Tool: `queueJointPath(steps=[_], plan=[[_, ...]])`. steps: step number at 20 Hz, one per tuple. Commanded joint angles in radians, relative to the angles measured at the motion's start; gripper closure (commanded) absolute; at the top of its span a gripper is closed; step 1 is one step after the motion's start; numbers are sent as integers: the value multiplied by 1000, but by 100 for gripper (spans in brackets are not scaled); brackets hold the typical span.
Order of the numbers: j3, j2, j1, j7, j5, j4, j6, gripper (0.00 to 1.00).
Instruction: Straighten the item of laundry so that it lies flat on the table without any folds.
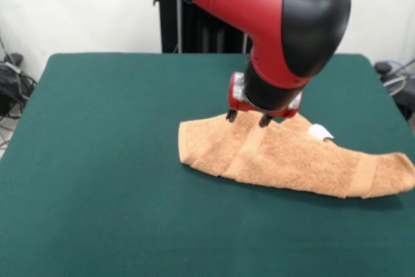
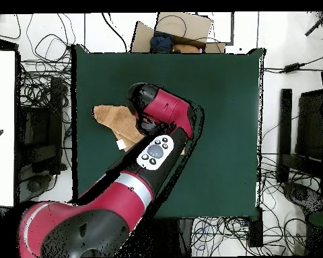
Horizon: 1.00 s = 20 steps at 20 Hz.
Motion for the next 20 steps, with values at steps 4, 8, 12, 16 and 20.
queueJointPath(steps=[4,8,12,16,20], plan=[[210,-20,-53,204,19,166,-91,0],[175,-163,-92,160,-3,270,-9,0],[188,-256,-152,102,4,358,17,0],[185,-307,-183,104,-35,349,108,0],[191,-349,-197,126,-58,341,169,0]])
